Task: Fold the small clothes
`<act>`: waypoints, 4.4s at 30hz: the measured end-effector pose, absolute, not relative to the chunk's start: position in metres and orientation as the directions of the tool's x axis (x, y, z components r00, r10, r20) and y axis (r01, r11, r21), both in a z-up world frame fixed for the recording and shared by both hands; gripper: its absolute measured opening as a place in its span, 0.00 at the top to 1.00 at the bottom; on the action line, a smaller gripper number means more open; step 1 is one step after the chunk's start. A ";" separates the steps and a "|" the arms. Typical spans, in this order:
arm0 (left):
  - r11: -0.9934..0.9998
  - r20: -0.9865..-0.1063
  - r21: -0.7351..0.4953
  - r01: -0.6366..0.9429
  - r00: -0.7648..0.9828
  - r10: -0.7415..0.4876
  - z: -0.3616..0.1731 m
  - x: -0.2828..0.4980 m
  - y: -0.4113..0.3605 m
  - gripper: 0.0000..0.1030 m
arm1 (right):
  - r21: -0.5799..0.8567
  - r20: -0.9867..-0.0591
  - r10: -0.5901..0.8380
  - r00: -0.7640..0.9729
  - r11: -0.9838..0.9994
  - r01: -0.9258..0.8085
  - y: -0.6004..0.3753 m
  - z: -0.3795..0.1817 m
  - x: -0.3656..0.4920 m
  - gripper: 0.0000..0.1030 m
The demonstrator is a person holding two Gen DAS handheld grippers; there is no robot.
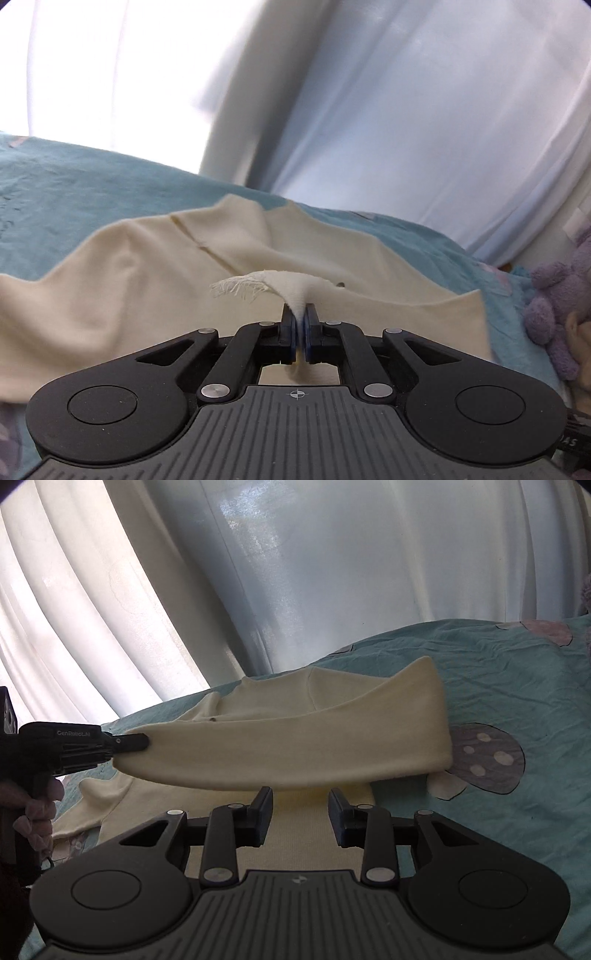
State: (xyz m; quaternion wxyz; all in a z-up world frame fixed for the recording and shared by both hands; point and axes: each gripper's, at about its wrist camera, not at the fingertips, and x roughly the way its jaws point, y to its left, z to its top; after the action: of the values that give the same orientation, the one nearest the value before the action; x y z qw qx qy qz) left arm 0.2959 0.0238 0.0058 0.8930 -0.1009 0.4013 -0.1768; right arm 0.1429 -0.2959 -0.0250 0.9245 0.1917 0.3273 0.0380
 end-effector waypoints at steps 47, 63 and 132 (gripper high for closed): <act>0.982 -0.721 -0.187 -0.023 0.682 -0.121 -0.044 0.297 0.112 0.84 | 0.306 -0.711 0.078 0.699 0.929 0.208 -0.305 -0.060 0.225 0.85; 0.738 -0.659 -0.382 -0.557 0.724 0.205 -0.013 0.196 0.242 0.07 | 0.161 -0.699 0.098 0.709 0.987 0.023 -0.264 -0.031 0.187 0.54; 0.945 -0.764 -0.208 -0.253 0.646 0.005 -0.041 0.217 0.132 0.36 | 0.508 -0.685 0.586 0.433 0.810 -0.293 -0.109 -0.067 0.307 0.75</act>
State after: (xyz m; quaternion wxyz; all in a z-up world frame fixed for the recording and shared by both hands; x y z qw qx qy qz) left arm 0.2173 0.1322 -0.0410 0.8947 -0.1494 0.4147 0.0719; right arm 0.3068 -0.1089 -0.0673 0.8316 0.1586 0.4620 0.2642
